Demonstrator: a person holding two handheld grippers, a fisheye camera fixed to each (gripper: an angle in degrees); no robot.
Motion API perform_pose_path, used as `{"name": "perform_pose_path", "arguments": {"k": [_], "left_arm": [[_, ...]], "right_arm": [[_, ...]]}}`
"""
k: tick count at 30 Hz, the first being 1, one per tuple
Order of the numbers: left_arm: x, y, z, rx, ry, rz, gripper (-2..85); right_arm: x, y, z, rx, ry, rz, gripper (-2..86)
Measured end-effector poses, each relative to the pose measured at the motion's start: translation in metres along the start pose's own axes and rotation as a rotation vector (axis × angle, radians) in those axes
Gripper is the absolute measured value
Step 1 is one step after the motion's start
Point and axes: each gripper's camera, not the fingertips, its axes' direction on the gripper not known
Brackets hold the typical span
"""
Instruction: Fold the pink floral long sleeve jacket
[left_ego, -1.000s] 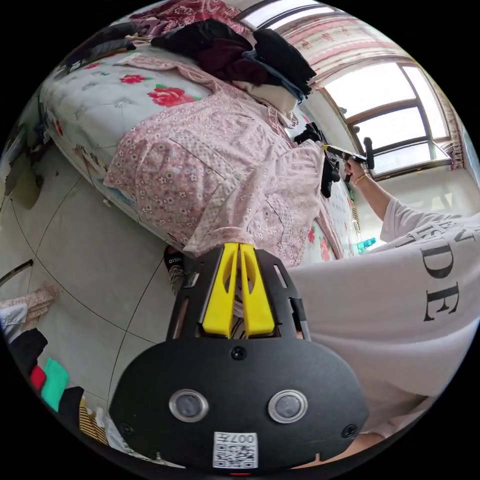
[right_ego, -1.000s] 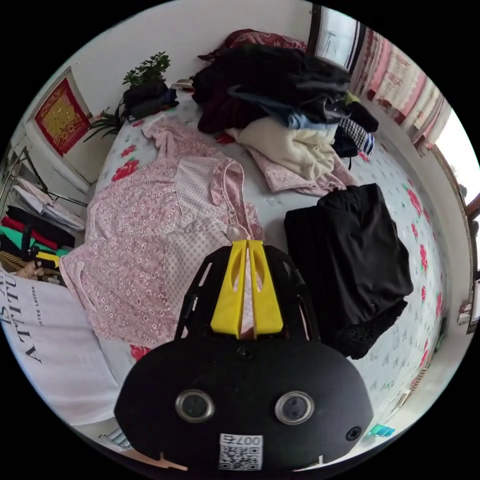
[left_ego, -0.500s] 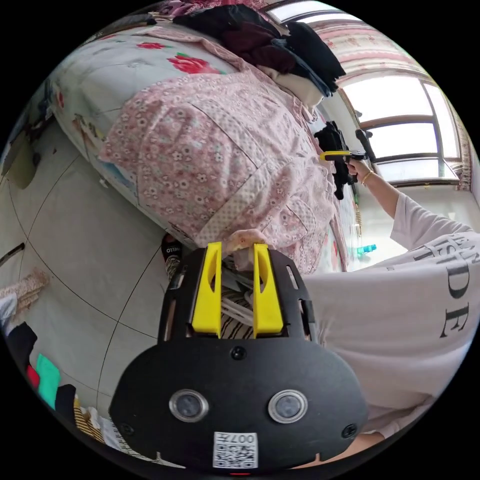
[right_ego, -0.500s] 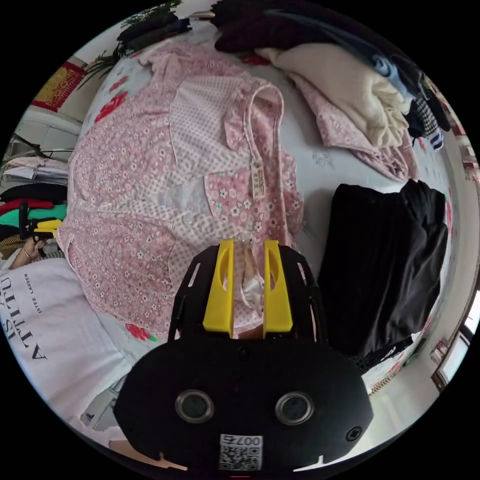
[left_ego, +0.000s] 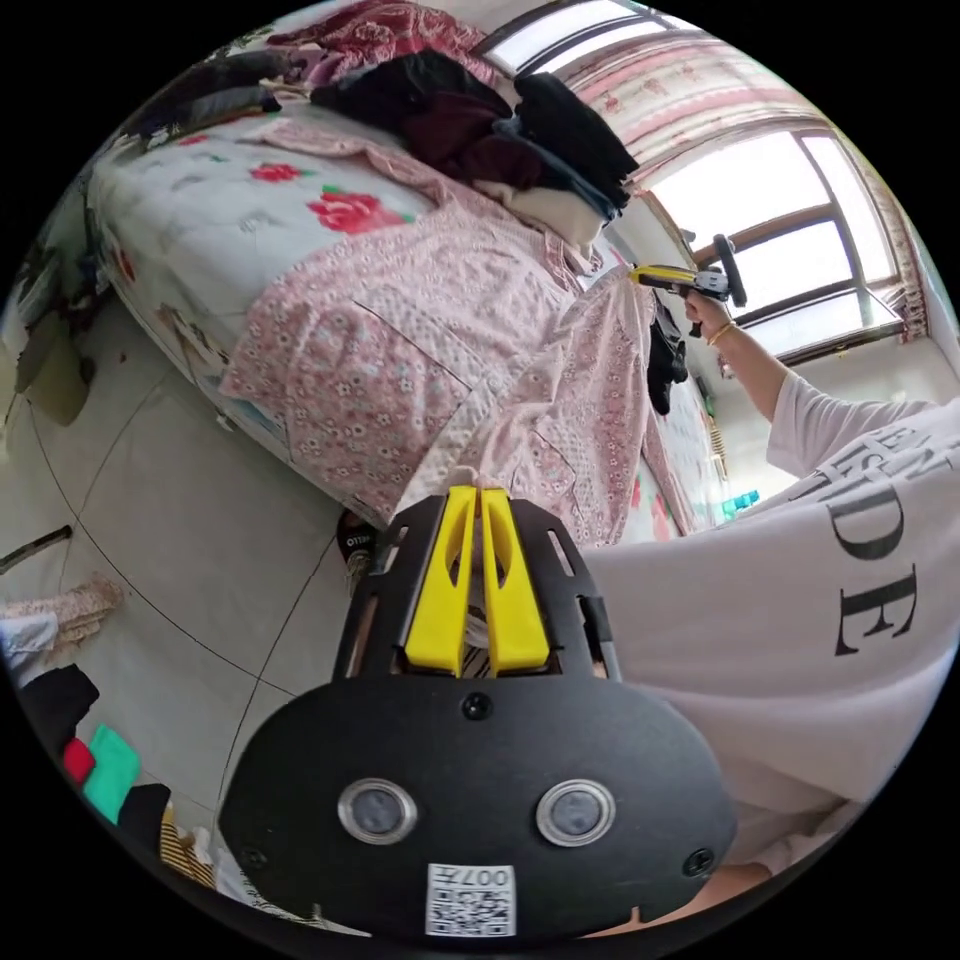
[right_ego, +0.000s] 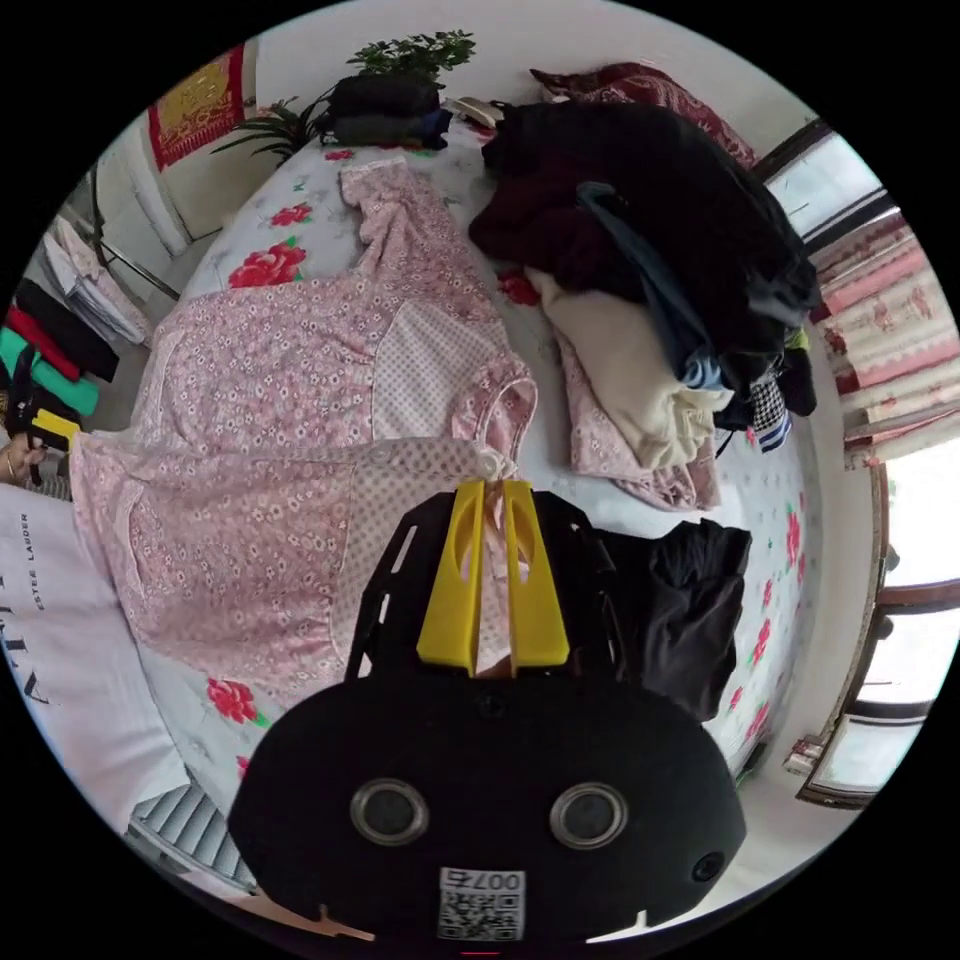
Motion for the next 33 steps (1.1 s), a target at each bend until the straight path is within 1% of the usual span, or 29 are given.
{"name": "perform_pose_path", "arguments": {"k": [2, 3, 6, 7, 8, 9, 12, 15, 17, 18, 20, 22, 25, 27, 29, 31, 33], "left_arm": [[-0.001, 0.01, -0.012, 0.016, -0.021, -0.011, -1.0], [-0.002, 0.018, -0.018, 0.044, -0.012, -0.023, -1.0], [0.007, 0.033, -0.034, 0.117, -0.003, -0.012, -0.9], [0.017, 0.037, -0.043, 0.149, 0.018, 0.002, -0.9], [0.025, 0.039, -0.048, 0.161, 0.004, 0.018, -0.9], [0.04, 0.04, -0.057, 0.158, -0.05, 0.064, -0.9], [0.047, 0.046, -0.055, 0.127, -0.195, 0.115, -0.6], [-0.012, 0.053, -0.015, 0.079, -0.183, -0.046, 1.0], [-0.048, 0.056, 0.005, 0.043, -0.098, -0.16, 3.8], [-0.061, 0.058, 0.011, 0.038, -0.064, -0.21, 6.0], [-0.069, 0.066, 0.011, 0.059, -0.027, -0.233, 6.8], [-0.07, 0.076, 0.016, 0.056, -0.011, -0.226, 7.6], [-0.069, 0.083, 0.037, 0.0, 0.03, -0.212, 8.3], [-0.063, 0.082, 0.05, -0.018, 0.052, -0.19, 8.6], [-0.056, 0.079, 0.06, -0.024, 0.068, -0.17, 8.8], [-0.048, 0.073, 0.07, -0.029, 0.097, -0.15, 9.1], [-0.041, 0.07, 0.073, -0.035, 0.105, -0.133, 9.2]], "right_arm": [[-0.007, -0.006, 0.018, -0.023, 0.032, -0.017, 1.3], [-0.008, -0.01, 0.035, -0.068, 0.033, -0.009, 1.3], [-0.005, -0.012, 0.081, -0.198, -0.01, 0.04, 0.7], [-0.004, -0.012, 0.086, -0.213, -0.018, 0.052, 0.5], [-0.001, -0.012, 0.09, -0.216, -0.005, 0.08, 0.3], [0.0, -0.011, 0.086, -0.186, 0.041, 0.108, 0.2], [0.009, -0.015, 0.071, -0.108, 0.012, 0.161, 0.5], [0.02, -0.026, 0.079, -0.157, -0.037, 0.233, 1.8], [0.024, -0.031, 0.084, -0.214, -0.048, 0.269, 2.6], [0.025, -0.031, 0.077, -0.208, -0.024, 0.279, 3.1], [0.026, -0.022, 0.054, -0.144, 0.021, 0.315, 3.6], [0.028, -0.004, 0.026, -0.072, 0.014, 0.369, 3.9], [0.025, 0.052, -0.009, -0.004, -0.096, 0.459, 4.4], [0.018, 0.112, -0.017, -0.056, -0.172, 0.525, 4.7], [0.011, 0.165, -0.017, -0.126, -0.192, 0.592, 5.1], [0.003, 0.221, -0.016, -0.211, -0.183, 0.661, 5.6], [-0.009, 0.291, -0.014, -0.343, -0.164, 0.734, 5.9]]}}
